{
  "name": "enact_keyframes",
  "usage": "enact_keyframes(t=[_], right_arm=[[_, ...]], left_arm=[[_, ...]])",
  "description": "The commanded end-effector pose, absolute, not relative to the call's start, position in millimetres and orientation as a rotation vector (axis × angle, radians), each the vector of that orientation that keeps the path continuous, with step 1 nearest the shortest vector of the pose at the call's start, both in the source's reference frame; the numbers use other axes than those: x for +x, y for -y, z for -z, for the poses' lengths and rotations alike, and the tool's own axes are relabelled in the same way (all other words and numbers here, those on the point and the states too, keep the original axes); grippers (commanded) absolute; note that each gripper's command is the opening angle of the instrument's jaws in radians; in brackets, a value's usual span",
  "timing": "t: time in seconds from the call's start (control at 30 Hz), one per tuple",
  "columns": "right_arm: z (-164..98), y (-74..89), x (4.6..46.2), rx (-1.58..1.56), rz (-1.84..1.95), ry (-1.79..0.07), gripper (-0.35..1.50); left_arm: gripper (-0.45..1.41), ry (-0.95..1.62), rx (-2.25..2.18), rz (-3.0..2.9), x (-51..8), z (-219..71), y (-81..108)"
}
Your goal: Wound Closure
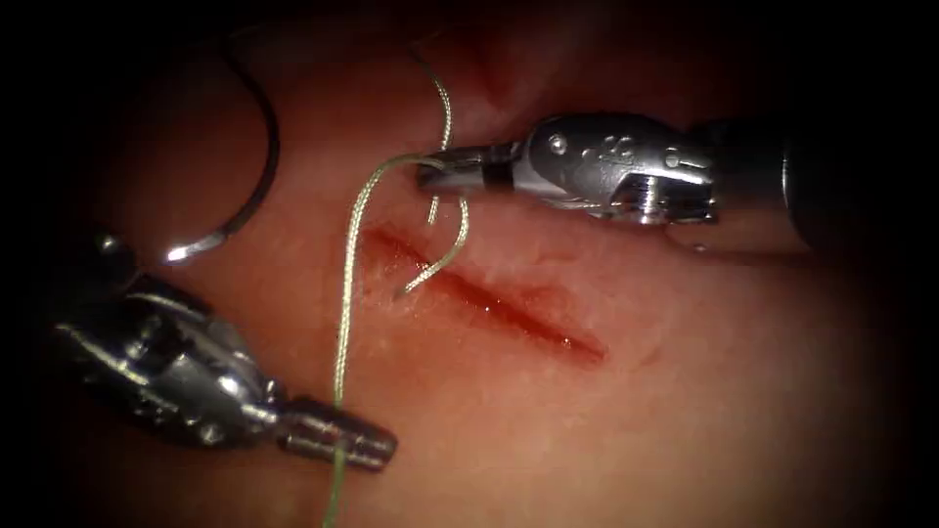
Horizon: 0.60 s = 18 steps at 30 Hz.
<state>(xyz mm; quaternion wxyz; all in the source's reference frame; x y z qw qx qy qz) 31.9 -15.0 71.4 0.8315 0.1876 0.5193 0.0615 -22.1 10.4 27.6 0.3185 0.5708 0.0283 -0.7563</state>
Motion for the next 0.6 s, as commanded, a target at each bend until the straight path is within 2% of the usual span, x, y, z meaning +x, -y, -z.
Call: enact_keyframes(t=[0.03,0.17,0.2,0.23,0.3,0.4,0.43,0.5,0.6], right_arm=[[-71.1,16.1,32.1,0.399,-0.125,-1.105,-0.35],[-69.1,17.7,31.3,0.399,-0.126,-1.121,-0.35],[-68.3,18.0,31.4,0.401,-0.129,-1.131,-0.05],[-67.8,18.3,31.4,0.401,-0.132,-1.144,0.12],[-65.8,18.8,31.9,0.387,-0.155,-1.189,0.91],[-65.0,18.5,32.1,0.383,-0.179,-1.227,1.21],[-64.9,18.3,31.8,0.406,-0.231,-1.246,1.36],[-64.8,17.9,31.1,0.430,-0.293,-1.288,1.46],[-64.4,16.7,30.0,0.430,-0.320,-1.336,1.48]], left_arm=[[-0.45,-0.063,1.502,1.996,-22.0,-27.9,-11.0],[-0.45,-0.044,1.507,2.020,-19.3,-26.7,-12.8],[-0.45,-0.043,1.506,2.023,-18.7,-26.6,-13.1],[-0.45,-0.041,1.504,2.027,-18.0,-26.5,-13.4],[-0.45,-0.030,1.491,2.047,-16.3,-27.0,-14.3],[-0.45,-0.008,1.487,2.068,-15.2,-28.2,-15.4],[-0.45,0.006,1.474,2.084,-14.5,-28.8,-15.9],[-0.45,0.018,1.466,2.100,-14.0,-29.4,-16.3],[-0.45,0.031,1.452,2.130,-13.5,-30.2,-16.8]])
